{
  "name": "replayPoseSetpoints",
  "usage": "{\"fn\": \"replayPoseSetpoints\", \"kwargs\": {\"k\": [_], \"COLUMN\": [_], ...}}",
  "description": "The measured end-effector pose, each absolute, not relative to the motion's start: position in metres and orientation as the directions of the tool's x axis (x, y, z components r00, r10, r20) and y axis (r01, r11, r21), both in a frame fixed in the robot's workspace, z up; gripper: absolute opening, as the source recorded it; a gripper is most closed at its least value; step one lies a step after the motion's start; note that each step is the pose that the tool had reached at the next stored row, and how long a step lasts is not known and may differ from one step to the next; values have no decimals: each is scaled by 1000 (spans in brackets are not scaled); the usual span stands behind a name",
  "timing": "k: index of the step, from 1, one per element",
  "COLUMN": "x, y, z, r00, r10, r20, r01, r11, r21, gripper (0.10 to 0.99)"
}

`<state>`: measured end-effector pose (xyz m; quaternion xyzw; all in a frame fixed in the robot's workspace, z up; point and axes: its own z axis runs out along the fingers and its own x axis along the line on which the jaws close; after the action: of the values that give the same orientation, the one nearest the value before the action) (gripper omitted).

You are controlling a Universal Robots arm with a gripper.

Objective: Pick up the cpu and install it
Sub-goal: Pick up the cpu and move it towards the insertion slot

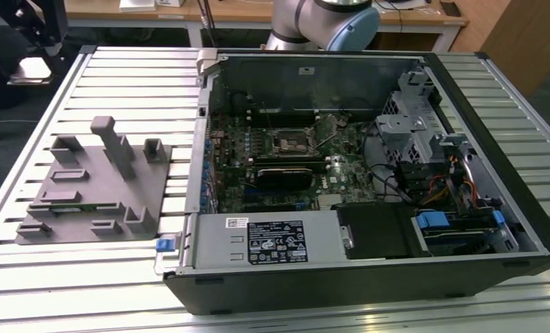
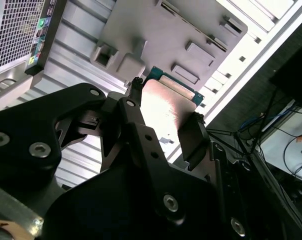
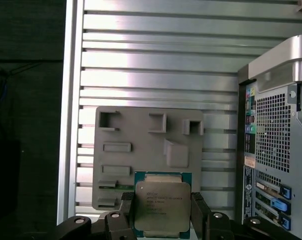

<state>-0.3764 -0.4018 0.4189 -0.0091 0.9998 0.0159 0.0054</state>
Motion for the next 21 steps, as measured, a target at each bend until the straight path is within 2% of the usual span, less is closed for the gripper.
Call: {"fn": "replayPoseSetpoints", "kwargs": {"k": [21], "x": [-358], "y": [-402], "z": [419], "r00": [-1000], "r10": [-18], "r20": [-11], "r01": [-18], "r11": [999], "r21": [32], "gripper": [541]}}
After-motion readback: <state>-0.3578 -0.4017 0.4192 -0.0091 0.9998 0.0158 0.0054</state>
